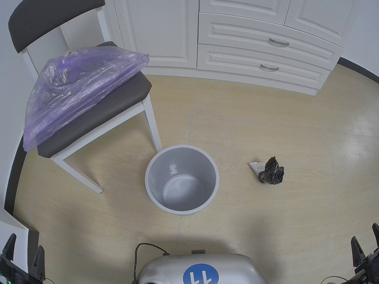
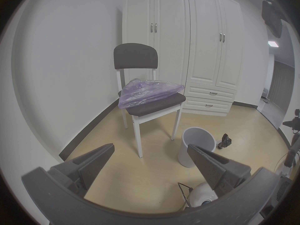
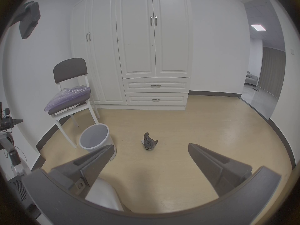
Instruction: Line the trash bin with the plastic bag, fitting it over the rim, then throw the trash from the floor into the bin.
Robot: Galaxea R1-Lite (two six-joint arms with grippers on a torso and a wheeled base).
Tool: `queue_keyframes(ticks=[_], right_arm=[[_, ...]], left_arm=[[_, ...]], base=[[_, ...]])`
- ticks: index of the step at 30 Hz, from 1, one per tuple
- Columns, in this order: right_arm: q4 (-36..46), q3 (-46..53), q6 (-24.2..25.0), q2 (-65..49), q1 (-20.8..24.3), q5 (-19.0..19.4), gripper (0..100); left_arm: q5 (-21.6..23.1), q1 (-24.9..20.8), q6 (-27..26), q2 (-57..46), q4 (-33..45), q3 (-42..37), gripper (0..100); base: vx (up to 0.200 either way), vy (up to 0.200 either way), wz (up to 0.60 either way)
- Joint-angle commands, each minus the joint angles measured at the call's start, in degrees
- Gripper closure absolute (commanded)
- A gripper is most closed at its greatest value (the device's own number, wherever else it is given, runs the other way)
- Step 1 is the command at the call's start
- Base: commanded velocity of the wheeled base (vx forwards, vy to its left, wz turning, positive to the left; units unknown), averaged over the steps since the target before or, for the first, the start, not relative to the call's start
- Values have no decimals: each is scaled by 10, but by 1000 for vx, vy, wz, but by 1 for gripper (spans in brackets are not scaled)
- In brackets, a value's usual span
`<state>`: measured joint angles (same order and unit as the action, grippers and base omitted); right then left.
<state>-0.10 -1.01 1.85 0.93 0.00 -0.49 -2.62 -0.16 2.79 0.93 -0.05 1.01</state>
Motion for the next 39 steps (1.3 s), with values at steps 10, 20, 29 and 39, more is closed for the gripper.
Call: queue_keyframes(ticks=[10, 20, 29, 39], right_arm=[[-1, 10, -1, -9, 0, 0, 0], [-2, 10, -4, -9, 0, 0, 0], [0, 10, -48, -9, -2, 14, 0], [0, 10, -55, -9, -2, 15, 0]], left_arm=[[0, -1, -2, -8, 0, -10, 0], [1, -1, -1, -8, 0, -10, 0], [29, 0, -45, -8, 0, -10, 0], [34, 0, -54, -8, 0, -10, 0]], base=[[0, 0, 0], [0, 0, 0], [0, 0, 0], [0, 0, 0]])
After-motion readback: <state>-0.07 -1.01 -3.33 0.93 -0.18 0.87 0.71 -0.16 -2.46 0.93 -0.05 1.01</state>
